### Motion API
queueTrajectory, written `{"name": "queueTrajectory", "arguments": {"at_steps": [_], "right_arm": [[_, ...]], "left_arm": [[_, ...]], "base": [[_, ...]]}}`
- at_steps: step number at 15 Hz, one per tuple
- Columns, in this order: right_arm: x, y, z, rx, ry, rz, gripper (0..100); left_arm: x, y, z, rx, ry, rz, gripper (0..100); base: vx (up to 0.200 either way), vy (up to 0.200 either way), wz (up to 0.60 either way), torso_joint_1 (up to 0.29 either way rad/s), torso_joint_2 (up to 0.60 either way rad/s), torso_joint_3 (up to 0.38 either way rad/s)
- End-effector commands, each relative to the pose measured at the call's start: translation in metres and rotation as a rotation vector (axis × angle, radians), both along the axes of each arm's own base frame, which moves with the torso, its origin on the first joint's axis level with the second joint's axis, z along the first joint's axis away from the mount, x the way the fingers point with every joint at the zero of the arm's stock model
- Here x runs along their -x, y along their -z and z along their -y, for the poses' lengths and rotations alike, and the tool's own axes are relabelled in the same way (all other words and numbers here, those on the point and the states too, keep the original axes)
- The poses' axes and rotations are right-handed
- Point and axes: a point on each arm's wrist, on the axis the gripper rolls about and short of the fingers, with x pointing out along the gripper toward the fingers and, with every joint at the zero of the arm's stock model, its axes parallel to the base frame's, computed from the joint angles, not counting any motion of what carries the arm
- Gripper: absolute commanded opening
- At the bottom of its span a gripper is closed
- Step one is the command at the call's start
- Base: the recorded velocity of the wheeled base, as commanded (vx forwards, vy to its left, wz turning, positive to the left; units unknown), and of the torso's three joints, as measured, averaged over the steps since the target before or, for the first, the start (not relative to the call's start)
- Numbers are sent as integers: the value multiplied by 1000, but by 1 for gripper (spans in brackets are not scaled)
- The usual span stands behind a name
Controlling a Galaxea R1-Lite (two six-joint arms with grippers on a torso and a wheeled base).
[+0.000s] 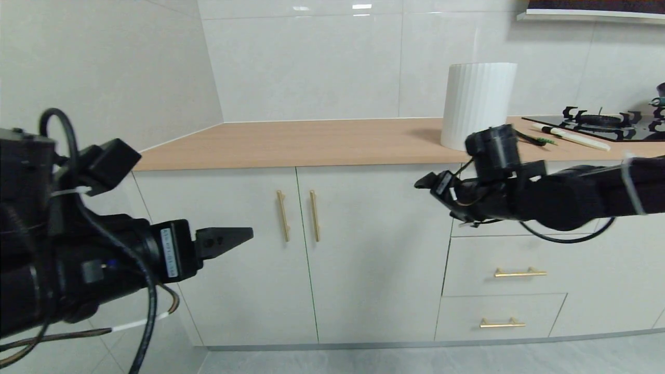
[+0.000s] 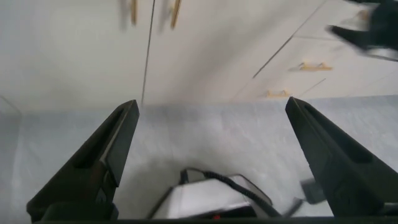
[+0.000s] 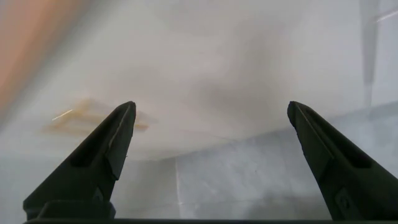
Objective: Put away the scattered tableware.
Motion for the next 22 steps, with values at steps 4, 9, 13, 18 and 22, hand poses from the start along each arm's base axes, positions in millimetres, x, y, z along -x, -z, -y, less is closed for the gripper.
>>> {"name": "queueTrajectory", "arguments": {"at_steps": [4,9,13,18,22], "right_arm": [[258,-55,137,305,7,450,100],[389,-26,171,500,199,711,100],[426,1,168,591,292,727,100],[435,19,165,624,363,688,100],[415,45,165,642,341,571,100]], "left_arm": [[108,0,-66,-8,-21,305,100],[182,44,-101,-146,-157,570,100],[208,68,-105,-186,-260,679,100],[207,84,-100,-247,-397,643,100],[210,110,-94,-325,-461,646,100]], "base": [[0,0,0,0,0,0],[0,0,0,0,0,0],[0,0,0,0,0,0],[0,0,0,0,0,0],[0,0,0,0,0,0]]}}
